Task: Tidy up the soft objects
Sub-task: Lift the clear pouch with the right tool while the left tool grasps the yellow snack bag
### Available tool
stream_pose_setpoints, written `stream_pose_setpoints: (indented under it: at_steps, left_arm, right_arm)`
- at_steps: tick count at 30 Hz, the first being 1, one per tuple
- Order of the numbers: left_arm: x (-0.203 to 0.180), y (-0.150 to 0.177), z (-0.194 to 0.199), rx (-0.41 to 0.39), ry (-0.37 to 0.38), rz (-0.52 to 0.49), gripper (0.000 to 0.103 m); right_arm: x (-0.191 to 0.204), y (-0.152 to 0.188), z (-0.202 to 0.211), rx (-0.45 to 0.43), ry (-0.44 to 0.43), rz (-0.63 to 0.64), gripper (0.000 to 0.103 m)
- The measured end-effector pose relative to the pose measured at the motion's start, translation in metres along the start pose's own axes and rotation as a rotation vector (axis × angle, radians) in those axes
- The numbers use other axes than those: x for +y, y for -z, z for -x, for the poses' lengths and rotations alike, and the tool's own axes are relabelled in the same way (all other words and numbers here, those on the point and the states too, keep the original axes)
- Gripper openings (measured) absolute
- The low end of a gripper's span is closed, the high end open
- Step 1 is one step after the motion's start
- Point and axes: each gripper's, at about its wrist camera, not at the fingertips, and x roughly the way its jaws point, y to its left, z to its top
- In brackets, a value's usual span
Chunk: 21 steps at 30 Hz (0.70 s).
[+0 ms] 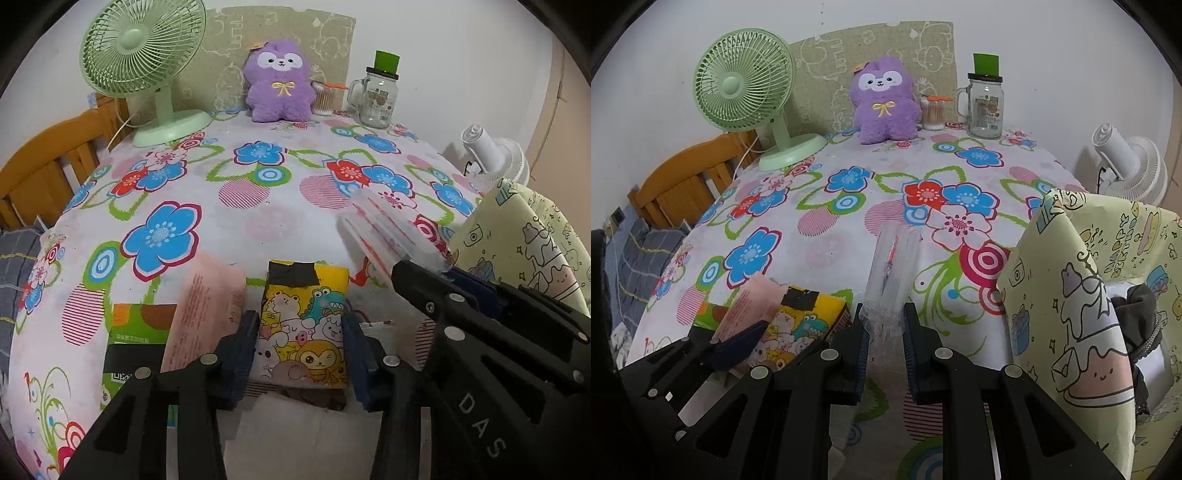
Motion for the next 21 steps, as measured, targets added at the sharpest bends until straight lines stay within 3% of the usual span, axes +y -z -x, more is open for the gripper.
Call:
stream_pose_setpoints:
  at_steps: [21]
  left_arm:
    - [-0.006, -0.007, 0.046, -0.125, -0.038, -0.014, 0.043]
  right_arm:
    - [0.010, -0.009, 0.042, -0.099, -0.023, 0.024, 0.020]
